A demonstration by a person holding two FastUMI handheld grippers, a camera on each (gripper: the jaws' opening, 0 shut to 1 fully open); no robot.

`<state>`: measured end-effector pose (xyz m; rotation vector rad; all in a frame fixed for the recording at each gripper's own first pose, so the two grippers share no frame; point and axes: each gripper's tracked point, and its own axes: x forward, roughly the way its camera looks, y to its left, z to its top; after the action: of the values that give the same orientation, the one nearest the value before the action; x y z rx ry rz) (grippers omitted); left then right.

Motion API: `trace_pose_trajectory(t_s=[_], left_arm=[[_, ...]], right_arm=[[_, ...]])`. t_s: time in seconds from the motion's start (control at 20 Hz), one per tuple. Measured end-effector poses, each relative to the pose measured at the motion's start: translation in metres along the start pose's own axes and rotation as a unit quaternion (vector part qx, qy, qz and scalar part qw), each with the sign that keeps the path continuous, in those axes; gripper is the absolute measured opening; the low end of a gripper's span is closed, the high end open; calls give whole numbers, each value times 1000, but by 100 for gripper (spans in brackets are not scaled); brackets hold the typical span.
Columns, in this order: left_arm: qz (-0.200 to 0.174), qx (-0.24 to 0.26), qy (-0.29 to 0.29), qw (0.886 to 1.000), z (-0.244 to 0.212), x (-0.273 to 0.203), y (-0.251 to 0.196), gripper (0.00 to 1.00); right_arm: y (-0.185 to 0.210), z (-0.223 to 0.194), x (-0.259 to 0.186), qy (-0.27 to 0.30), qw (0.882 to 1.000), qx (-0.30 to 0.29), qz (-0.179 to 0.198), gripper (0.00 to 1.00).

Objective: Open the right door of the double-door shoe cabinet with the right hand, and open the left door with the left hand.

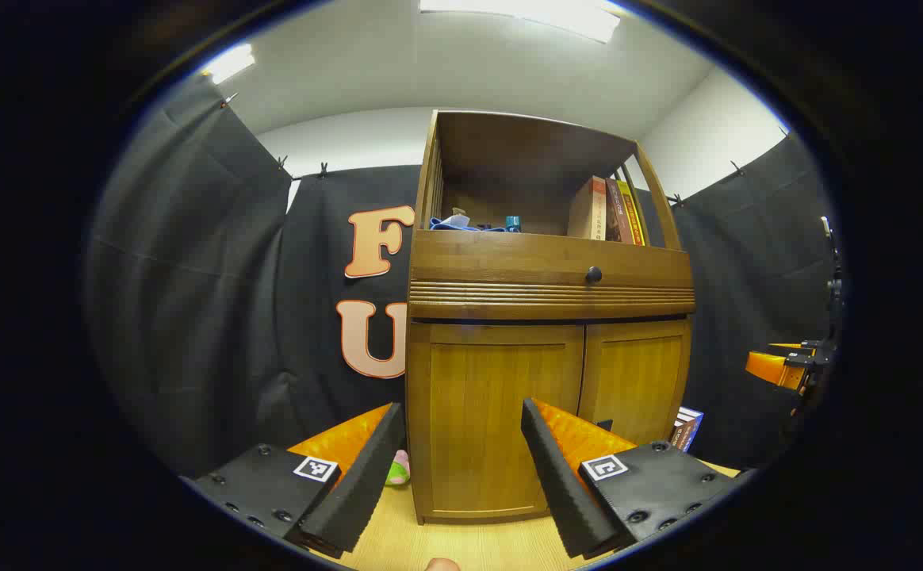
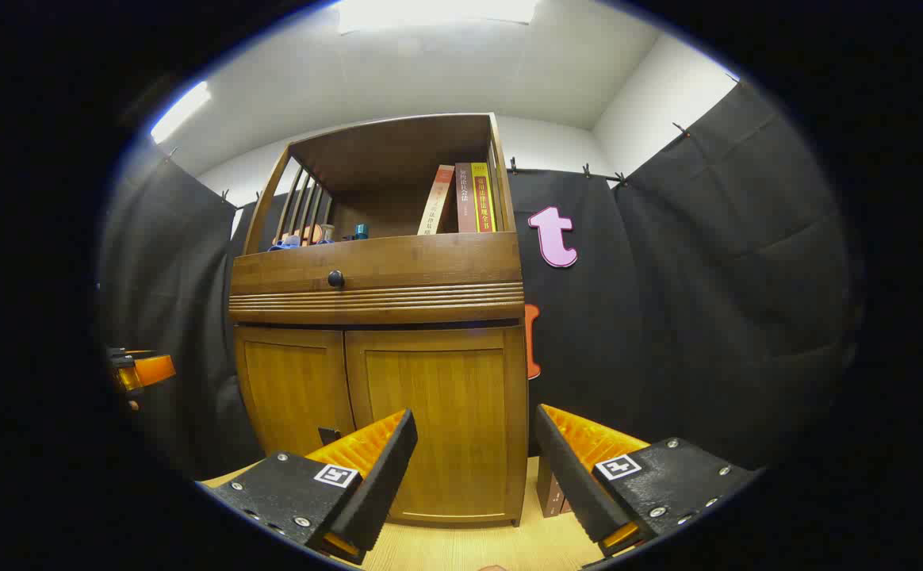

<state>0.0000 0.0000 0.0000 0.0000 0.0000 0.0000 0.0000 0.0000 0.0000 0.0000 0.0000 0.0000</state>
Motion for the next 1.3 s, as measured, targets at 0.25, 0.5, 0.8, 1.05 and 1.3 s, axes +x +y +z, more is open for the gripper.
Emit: trace_pose_trajectory(t_s=[0.25, 0.5, 0.8, 1.05, 1.3], left_arm=[[1, 2, -3, 1000, 2, -2, -1, 96], [2, 1, -5, 1000, 3, -4, -1, 98], [6, 4, -6, 1000, 2, -5, 0, 96], [8, 1, -4, 1000, 0, -4, 2, 96], [11, 0, -4, 1000, 0, -4, 1, 94]], right_arm=[[2, -1, 0, 3, 1000, 1, 2, 100], [5, 2, -3, 1, 1000, -4, 5, 100], [2, 4, -7, 0, 1000, -3, 1, 93], [-1, -3, -7, 5, 1000, -3, -3, 93], [5, -15, -5, 12, 1000, -8, 0, 93]])
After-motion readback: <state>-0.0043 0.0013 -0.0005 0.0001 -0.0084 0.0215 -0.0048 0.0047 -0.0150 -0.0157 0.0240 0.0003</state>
